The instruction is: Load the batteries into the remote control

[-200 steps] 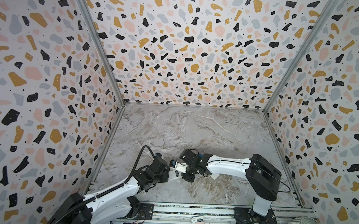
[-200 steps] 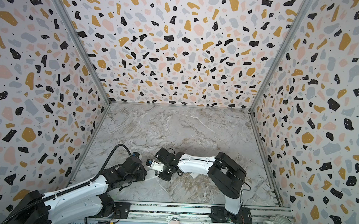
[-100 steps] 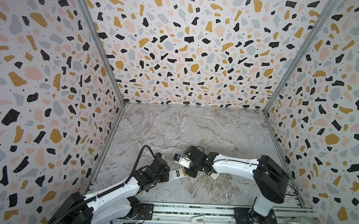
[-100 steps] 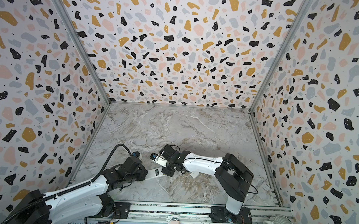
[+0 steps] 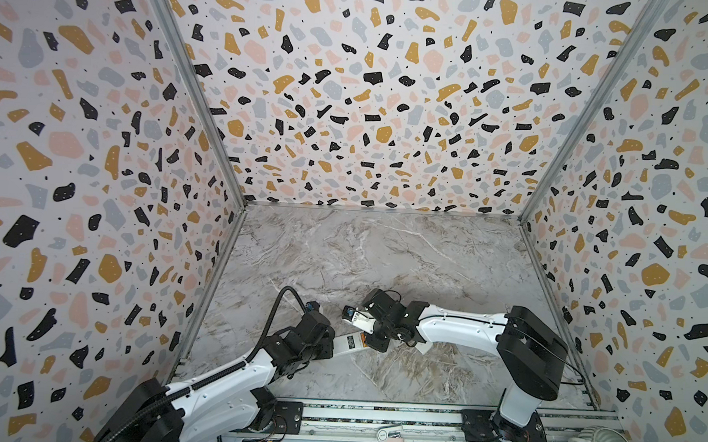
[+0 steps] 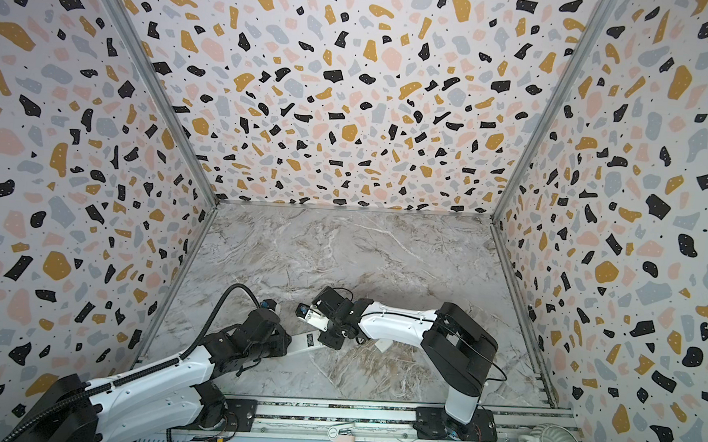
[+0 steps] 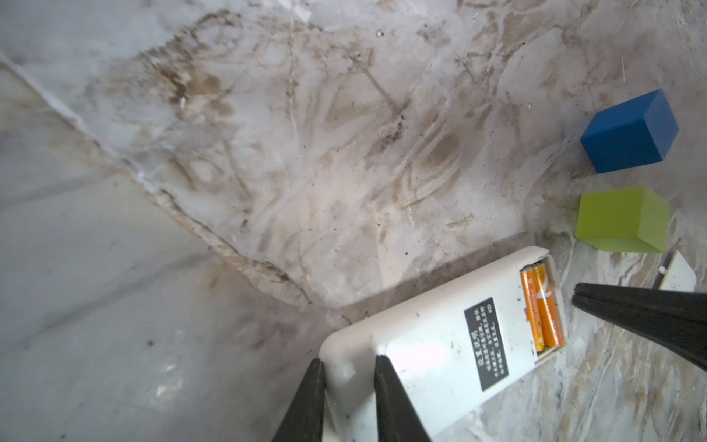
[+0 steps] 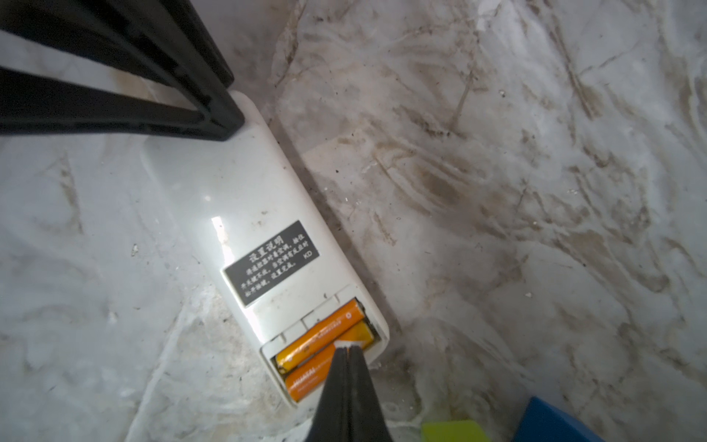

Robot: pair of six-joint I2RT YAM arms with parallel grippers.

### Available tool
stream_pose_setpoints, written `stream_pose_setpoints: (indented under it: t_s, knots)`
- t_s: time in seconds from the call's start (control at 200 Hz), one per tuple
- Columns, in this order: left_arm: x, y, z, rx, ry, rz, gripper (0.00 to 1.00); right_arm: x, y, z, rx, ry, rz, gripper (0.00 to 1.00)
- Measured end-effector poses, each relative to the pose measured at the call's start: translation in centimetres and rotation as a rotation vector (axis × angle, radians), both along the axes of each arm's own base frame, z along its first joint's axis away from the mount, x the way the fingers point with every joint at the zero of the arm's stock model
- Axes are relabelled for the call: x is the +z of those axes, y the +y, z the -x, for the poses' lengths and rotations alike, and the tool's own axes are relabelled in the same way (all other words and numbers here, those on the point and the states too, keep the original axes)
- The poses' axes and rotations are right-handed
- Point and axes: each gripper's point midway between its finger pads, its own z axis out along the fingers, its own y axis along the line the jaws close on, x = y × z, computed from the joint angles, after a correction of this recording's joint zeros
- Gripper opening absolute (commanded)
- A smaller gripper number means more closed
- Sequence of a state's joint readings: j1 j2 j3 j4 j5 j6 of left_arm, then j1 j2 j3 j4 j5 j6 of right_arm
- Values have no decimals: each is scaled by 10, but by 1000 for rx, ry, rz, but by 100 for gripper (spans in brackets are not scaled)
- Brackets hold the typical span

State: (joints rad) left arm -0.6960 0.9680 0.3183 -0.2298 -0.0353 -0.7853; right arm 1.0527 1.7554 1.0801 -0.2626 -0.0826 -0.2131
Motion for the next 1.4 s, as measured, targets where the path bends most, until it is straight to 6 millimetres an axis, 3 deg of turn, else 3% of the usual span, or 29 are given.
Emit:
stream_pose_setpoints:
  t_s: [0.275, 1.401]
  knots:
    - [0, 0, 0, 0, 0, 0, 24, -14, 1, 3, 4, 15, 26, 0]
    - [0, 0, 0, -1, -1, 1, 24, -12, -4, 10, -4, -23, 73, 0]
